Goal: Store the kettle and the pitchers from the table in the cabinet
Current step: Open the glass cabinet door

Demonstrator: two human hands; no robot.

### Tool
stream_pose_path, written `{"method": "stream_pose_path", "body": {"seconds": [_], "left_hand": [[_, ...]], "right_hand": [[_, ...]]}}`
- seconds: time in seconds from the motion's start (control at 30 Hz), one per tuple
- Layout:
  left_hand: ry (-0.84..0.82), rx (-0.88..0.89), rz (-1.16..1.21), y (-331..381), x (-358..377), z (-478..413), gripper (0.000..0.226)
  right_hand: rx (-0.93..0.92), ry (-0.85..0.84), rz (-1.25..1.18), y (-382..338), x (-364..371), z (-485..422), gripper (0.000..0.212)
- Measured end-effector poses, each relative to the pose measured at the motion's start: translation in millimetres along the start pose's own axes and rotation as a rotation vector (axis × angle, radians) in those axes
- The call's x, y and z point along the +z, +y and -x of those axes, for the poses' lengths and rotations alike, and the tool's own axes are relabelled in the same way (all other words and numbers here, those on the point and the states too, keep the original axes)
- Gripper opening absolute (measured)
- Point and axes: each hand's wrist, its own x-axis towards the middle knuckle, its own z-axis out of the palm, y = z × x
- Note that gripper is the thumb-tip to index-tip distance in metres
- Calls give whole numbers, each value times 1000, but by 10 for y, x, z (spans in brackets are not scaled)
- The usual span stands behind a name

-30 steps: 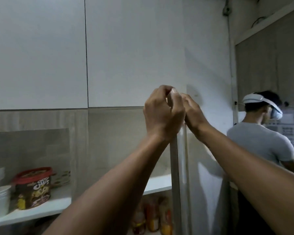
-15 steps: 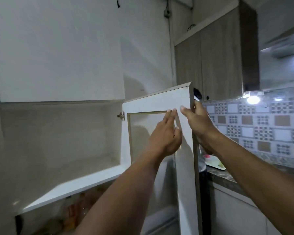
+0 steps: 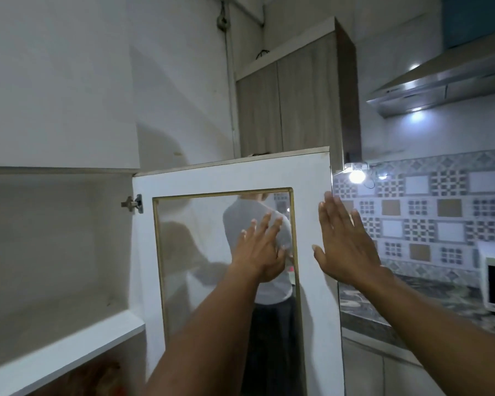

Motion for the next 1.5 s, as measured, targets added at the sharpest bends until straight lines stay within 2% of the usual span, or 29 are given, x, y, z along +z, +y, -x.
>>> {"method": "stream_pose_path", "body": {"seconds": [0.17, 0.37, 0.63, 0.73, 0.8, 0.97, 1.1, 1.2, 1.37, 1.5], "left_hand": [[-1, 43, -21, -149, 308, -214, 76], [20, 67, 8, -235, 391, -284, 80], [-60, -10, 92, -7, 78, 63, 75], [-76, -40, 12, -46, -117, 375, 75], [-83, -104, -27, -210, -334, 640, 76], [-114, -361, -180, -959, -908, 1703, 75], [-213, -627, -295, -1660, -1423, 2824, 74], [-218, -862, -350, -2123, -1885, 3755, 76], [-169, -1173, -442, -2601, -2701, 5181, 79], [-120, -1393, -495, -2726, -3344, 6245, 80]], "right_hand": [[5, -12, 131, 62, 308, -124, 95], [64, -54, 116, -12, 351, -187, 98], [32, -84, 82, -89, 7, 50, 92], [-1, -92, 61, -289, -229, 169, 82], [-88, -91, 6, -517, -338, 220, 78], [-290, -213, -317, -1601, -431, 316, 75], [-477, -338, -532, -2831, -459, 544, 76], [-658, -394, -645, -3809, -613, 797, 76], [-908, -456, -798, -5343, -1147, 1187, 79], [-1097, -494, -955, -6441, -1784, 1658, 77]]}}
